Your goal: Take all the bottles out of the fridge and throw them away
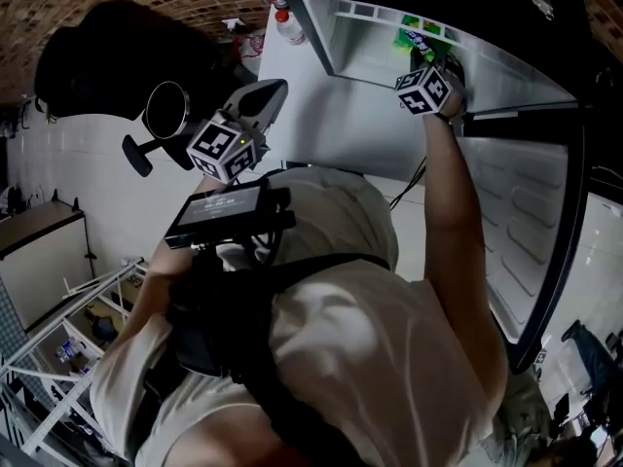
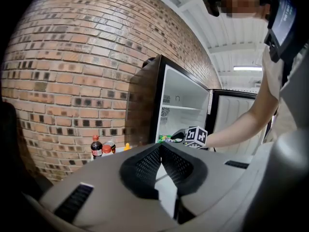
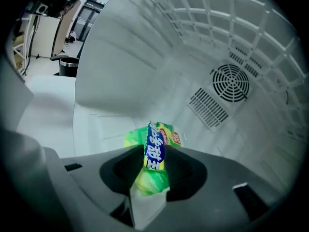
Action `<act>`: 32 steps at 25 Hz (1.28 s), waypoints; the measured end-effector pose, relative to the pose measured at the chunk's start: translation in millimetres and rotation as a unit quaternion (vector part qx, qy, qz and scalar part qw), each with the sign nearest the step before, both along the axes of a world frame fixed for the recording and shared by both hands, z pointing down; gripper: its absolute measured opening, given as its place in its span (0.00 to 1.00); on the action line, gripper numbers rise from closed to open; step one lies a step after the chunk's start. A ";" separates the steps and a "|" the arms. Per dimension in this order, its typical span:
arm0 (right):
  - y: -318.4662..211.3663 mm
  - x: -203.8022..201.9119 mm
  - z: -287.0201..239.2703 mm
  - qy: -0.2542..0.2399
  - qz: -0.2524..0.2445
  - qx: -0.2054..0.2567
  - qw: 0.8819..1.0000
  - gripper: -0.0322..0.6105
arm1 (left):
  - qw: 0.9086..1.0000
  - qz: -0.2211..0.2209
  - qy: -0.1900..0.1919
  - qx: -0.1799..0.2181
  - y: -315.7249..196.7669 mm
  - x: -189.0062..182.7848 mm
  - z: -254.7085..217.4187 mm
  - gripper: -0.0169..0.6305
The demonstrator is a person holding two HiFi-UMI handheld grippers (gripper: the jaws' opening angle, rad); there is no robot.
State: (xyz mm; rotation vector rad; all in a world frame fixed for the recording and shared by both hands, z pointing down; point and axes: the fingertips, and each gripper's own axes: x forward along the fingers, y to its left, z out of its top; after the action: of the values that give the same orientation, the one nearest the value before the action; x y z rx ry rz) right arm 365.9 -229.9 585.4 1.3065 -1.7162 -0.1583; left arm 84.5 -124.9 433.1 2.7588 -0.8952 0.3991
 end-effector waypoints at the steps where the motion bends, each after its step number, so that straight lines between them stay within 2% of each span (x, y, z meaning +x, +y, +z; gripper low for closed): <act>1: -0.5 0.8 -2.4 0.003 0.001 0.005 1.000 0.22 | 1.000 0.001 0.001 0.000 -0.5 0.1 0.0 0.03; 5: 2.3 -0.2 -15.8 0.009 0.000 0.030 1.000 0.16 | 1.000 0.006 0.006 -0.001 -1.2 2.4 0.5 0.03; 14: 27.3 -11.3 -66.3 -0.018 -0.004 0.087 0.996 0.13 | 0.999 0.034 0.011 0.000 6.7 14.0 0.8 0.03; 25: 93.1 -48.2 -108.6 -0.133 -0.033 0.115 0.984 0.13 | 0.997 0.072 0.023 -0.002 10.5 41.1 2.9 0.03; 32: 130.0 -95.8 -122.3 -0.218 -0.075 0.116 0.966 0.13 | 0.996 0.082 0.028 -0.007 12.9 51.5 5.6 0.03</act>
State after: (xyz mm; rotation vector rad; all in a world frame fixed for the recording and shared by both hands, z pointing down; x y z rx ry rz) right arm 270.1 -99.9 463.1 1.4574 -2.2276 -0.1724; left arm 135.9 -112.0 438.7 2.8247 -0.6520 0.3507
